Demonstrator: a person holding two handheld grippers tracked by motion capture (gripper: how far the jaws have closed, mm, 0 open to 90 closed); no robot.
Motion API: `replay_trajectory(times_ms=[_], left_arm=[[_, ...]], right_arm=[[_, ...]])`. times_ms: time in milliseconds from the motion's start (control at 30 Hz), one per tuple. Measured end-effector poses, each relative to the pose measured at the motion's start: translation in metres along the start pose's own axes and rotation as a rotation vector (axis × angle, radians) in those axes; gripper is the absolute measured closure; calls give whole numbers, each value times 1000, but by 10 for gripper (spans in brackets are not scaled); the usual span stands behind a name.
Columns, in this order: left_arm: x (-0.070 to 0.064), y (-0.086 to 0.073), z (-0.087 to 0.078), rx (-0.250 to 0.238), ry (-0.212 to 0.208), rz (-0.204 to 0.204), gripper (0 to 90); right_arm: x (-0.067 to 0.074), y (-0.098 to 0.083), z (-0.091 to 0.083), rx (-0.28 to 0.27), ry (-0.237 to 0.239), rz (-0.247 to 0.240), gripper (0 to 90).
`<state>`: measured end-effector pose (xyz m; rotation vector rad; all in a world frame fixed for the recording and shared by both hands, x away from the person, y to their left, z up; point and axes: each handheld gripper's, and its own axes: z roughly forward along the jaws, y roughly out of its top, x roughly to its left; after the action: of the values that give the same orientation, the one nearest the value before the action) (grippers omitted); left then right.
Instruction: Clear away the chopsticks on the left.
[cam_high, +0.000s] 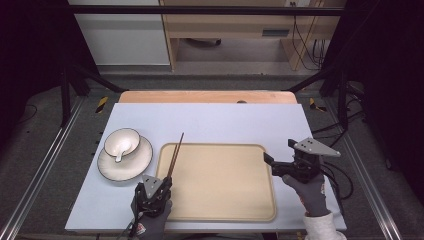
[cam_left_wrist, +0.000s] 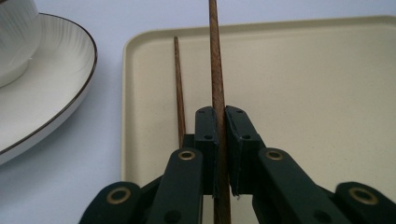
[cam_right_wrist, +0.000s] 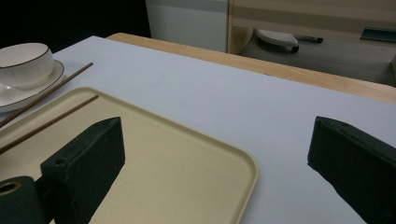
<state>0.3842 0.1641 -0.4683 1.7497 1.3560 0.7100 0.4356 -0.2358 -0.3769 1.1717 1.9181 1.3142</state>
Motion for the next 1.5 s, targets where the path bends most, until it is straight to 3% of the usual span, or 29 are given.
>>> replay_trajectory(times_ms=[600, 867, 1267, 1500], left_arm=[[-4, -10, 10, 71, 4, 7, 836], [-10, -13, 12, 103, 4, 30, 836], [-12, -13, 11, 113, 13, 52, 827], [-10, -5, 9, 97, -12, 62, 792]], right_arm=[[1, -1, 2, 10, 0, -2, 41], [1, -1, 2, 10, 0, -5, 41], [1, -1, 2, 11, 1, -7, 41], [0, 0, 1, 5, -3, -3, 41]])
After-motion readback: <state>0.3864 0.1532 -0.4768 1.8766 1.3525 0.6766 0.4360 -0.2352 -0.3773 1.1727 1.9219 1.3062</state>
